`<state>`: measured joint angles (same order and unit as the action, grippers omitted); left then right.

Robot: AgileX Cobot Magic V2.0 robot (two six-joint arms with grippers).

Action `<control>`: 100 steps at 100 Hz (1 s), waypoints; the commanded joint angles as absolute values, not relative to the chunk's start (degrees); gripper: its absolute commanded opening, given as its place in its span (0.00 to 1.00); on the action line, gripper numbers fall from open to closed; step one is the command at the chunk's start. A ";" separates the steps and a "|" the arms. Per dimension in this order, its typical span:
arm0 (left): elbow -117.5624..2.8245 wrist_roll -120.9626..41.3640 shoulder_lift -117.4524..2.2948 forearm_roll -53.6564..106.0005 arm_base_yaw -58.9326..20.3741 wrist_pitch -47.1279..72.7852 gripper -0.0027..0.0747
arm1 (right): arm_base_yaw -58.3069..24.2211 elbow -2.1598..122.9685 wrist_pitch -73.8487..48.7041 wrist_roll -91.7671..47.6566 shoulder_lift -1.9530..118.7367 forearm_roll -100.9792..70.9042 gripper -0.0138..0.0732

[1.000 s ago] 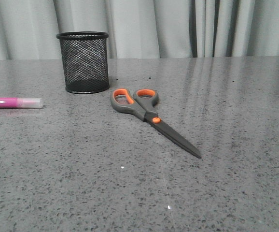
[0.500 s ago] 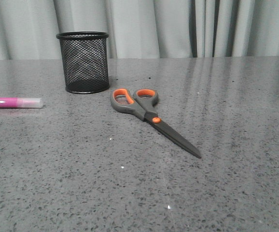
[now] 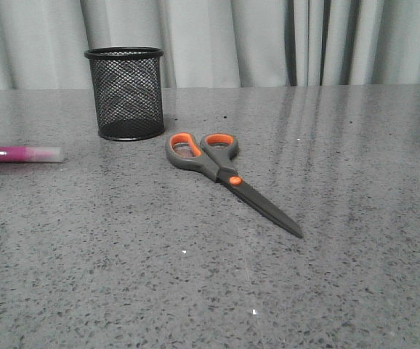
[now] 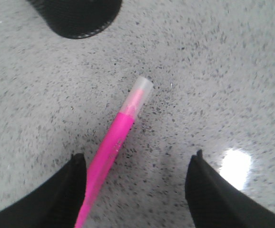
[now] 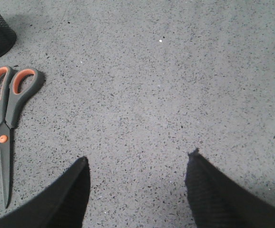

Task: Put pen and scissors into bin
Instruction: 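Move the left gripper down to the pink highlighter and grasp it, then lift the pink highlighter with the left gripper over the mesh cup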

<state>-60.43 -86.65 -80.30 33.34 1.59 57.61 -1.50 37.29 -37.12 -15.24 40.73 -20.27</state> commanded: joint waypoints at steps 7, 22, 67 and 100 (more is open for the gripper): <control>-64.57 -91.82 -84.38 35.82 0.11 57.64 0.56 | -1.59 39.48 -34.27 -16.15 40.90 -21.10 0.62; -66.86 -92.88 -88.70 35.72 -0.76 57.07 0.56 | -1.59 39.48 -34.29 -16.28 40.90 -21.10 0.62; -67.82 -92.88 -92.96 35.31 -0.76 56.29 0.28 | -1.59 39.48 -34.39 -16.28 40.93 -21.10 0.62; -69.92 -91.45 -92.58 35.89 -0.76 59.71 0.01 | -1.59 39.48 -34.39 -16.28 40.93 -21.10 0.62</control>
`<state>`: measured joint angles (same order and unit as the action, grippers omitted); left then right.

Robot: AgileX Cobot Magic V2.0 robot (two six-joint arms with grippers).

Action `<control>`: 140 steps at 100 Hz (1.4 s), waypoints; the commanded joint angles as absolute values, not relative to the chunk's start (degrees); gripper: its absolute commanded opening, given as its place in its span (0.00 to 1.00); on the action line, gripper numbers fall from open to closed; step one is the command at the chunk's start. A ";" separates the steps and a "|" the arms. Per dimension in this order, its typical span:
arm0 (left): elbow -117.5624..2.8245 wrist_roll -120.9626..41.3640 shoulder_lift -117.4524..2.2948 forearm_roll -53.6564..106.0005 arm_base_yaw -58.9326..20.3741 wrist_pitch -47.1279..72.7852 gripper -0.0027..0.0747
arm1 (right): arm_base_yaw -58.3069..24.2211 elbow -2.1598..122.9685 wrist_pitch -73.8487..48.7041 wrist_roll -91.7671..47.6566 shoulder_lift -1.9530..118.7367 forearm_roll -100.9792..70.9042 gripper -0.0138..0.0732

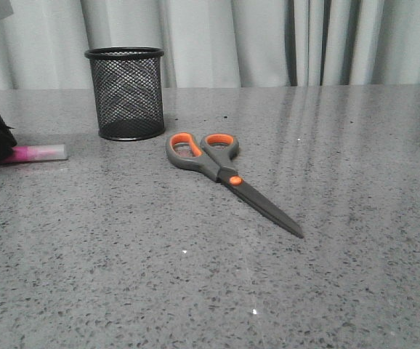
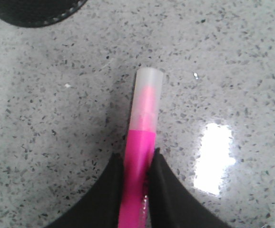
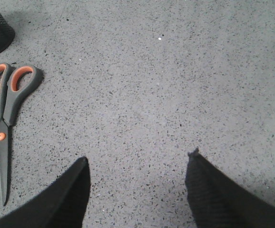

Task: Put pen and scissors into bin
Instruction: 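Lift the pink highlighter with the left gripper over the mesh cup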

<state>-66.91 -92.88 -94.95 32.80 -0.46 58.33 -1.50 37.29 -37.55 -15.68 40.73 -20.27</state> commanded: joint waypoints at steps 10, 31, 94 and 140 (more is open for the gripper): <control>-73.47 -90.75 -91.02 41.37 -0.37 60.80 0.01 | -1.59 39.48 -34.39 -16.28 40.93 -21.10 0.62; -80.62 -90.75 -87.53 66.03 0.63 60.67 0.01 | -1.59 39.48 -34.39 -16.28 40.93 -21.10 0.62; -81.33 -95.89 -100.88 85.98 -11.04 46.51 0.01 | -1.59 39.48 -34.49 -16.28 40.93 -21.10 0.62; -81.33 -95.89 -101.60 86.35 -10.42 46.88 0.42 | -1.59 39.48 -34.49 -16.28 40.93 -21.10 0.62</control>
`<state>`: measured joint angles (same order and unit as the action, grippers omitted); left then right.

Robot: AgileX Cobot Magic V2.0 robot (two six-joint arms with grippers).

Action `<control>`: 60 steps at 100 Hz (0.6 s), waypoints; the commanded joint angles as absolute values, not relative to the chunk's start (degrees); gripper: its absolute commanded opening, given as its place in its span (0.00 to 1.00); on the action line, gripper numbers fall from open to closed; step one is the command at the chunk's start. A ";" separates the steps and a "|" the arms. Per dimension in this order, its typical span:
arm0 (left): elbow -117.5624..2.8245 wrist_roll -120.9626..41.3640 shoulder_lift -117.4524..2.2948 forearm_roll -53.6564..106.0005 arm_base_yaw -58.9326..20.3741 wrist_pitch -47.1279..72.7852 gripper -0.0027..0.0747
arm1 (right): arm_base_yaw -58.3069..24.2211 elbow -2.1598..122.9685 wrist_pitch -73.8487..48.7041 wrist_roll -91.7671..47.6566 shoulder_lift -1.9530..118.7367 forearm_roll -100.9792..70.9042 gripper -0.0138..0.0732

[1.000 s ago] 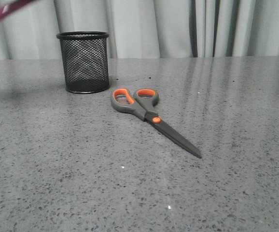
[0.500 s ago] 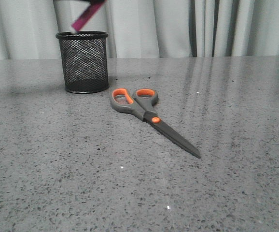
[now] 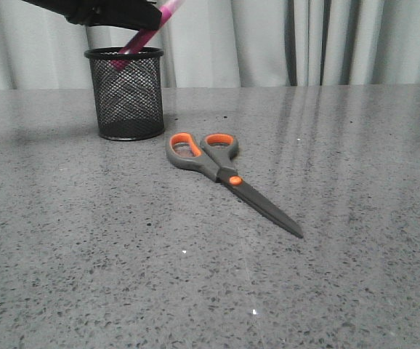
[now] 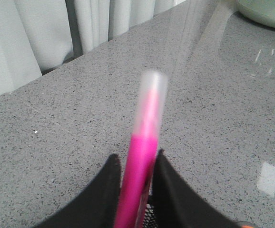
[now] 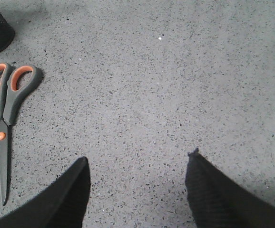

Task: Put pen and scissors into bin
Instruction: 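Lift the pink highlighter with the left gripper over the mesh cup, then release the highlighter into the mesh cup and withdraw the left gripper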

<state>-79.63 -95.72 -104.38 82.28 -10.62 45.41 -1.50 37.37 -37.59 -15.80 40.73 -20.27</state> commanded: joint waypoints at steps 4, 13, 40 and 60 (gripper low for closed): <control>-81.33 -95.89 -101.60 86.80 -10.12 46.88 0.52 | -1.59 39.48 -34.49 -16.28 40.93 -21.10 0.62; -81.33 -95.89 -100.72 87.44 -8.64 47.38 0.63 | -1.59 39.48 -34.49 -16.28 40.93 -21.10 0.62; -81.33 -95.79 -90.67 87.22 0.00 53.88 0.56 | -1.59 39.48 -34.85 -16.28 40.93 -21.10 0.62; -81.33 -92.15 -81.74 82.37 5.44 58.77 0.02 | -1.59 39.48 -34.71 -18.92 41.16 -26.33 0.62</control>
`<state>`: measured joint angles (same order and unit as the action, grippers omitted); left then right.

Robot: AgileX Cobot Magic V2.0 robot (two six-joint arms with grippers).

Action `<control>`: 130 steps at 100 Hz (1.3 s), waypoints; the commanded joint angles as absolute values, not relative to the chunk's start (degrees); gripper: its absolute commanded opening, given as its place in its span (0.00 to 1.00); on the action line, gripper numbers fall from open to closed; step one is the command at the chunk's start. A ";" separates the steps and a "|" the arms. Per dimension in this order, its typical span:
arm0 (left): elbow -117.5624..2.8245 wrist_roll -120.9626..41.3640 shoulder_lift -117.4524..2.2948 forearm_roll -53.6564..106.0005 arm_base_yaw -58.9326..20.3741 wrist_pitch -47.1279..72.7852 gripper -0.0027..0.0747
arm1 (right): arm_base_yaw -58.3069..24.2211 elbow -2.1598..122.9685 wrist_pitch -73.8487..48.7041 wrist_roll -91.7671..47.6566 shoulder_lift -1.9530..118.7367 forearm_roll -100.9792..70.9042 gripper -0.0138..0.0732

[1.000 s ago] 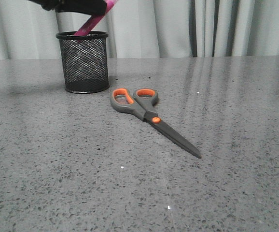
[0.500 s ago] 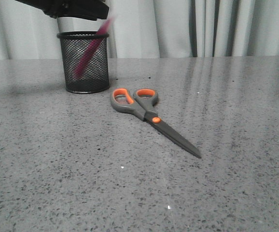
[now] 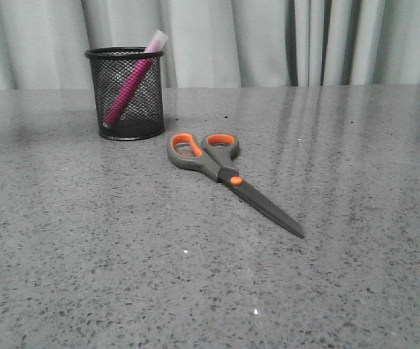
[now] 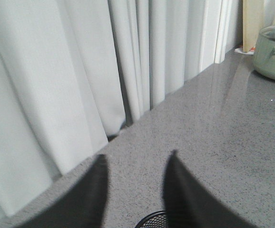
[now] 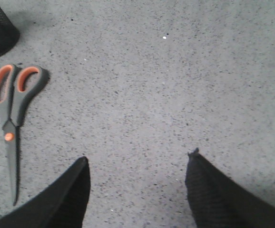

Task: Put pen and scissors into bin
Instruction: 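Release the highlighter into the mesh cup and withdraw the left gripper, then lower the right gripper onto the scissors handles and grasp them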

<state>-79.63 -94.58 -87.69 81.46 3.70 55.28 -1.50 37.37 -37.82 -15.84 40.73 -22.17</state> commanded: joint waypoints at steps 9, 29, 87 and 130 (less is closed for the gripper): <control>-81.33 -89.82 -78.86 79.38 7.12 60.12 0.01 | -1.59 39.48 -34.81 -26.53 41.33 -33.92 0.62; -76.89 -87.26 -71.77 79.13 9.03 54.96 0.01 | -1.59 40.64 -38.76 -41.40 44.73 -48.38 0.62; -39.51 -88.35 -43.19 91.34 9.14 28.54 0.01 | -18.32 65.84 -51.63 -30.27 67.52 -34.64 0.62; -37.75 -88.35 -41.91 91.34 9.14 28.03 0.01 | -32.88 84.15 -56.35 -4.52 88.90 -9.22 0.62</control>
